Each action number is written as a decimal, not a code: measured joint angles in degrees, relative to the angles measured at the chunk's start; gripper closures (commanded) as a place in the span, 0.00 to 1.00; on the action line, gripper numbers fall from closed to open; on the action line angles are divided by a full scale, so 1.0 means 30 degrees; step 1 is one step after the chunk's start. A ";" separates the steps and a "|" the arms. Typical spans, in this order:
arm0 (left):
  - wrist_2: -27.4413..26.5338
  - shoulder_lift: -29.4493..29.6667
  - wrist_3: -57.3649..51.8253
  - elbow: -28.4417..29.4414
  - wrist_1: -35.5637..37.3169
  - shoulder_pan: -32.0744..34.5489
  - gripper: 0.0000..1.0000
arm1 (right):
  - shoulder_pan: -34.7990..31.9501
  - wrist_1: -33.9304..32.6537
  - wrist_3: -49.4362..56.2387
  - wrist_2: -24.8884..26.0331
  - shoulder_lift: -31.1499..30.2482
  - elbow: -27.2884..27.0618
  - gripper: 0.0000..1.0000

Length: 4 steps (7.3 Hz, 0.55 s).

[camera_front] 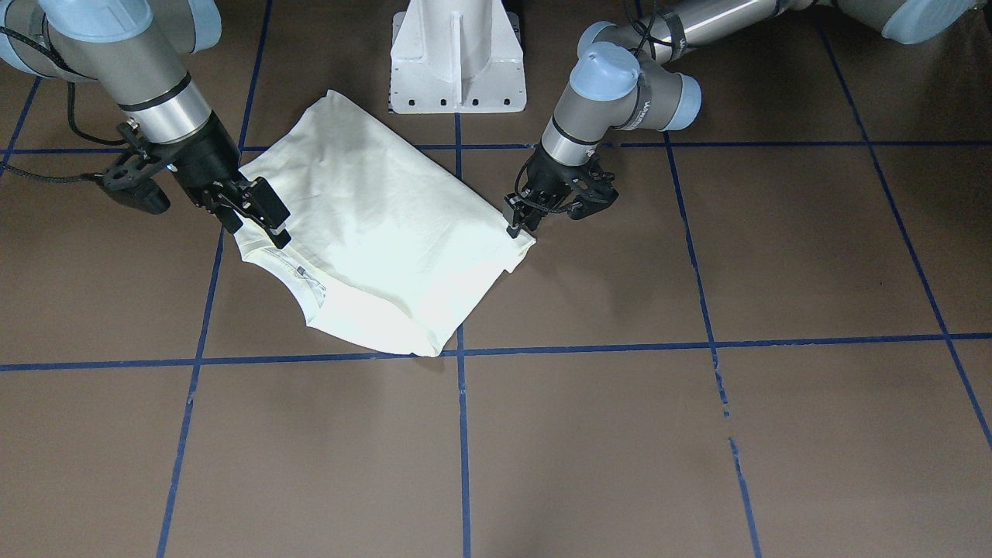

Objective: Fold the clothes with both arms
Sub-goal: 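Move the left gripper to the shirt's edge while right gripper reaches its far corner, then straighten the shirt square on the table with both grippers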

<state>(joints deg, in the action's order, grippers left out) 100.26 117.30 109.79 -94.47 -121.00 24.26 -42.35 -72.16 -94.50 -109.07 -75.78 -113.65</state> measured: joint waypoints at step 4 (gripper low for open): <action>-0.0489 0.0078 -0.0216 0.0128 0.0015 0.0091 1.00 | 0.0022 0.0000 -0.0066 0.0000 0.0033 0.0030 0.00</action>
<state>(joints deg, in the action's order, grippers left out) 98.79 117.53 109.14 -94.09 -120.96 24.54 -42.29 -72.16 -94.70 -109.07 -75.68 -113.56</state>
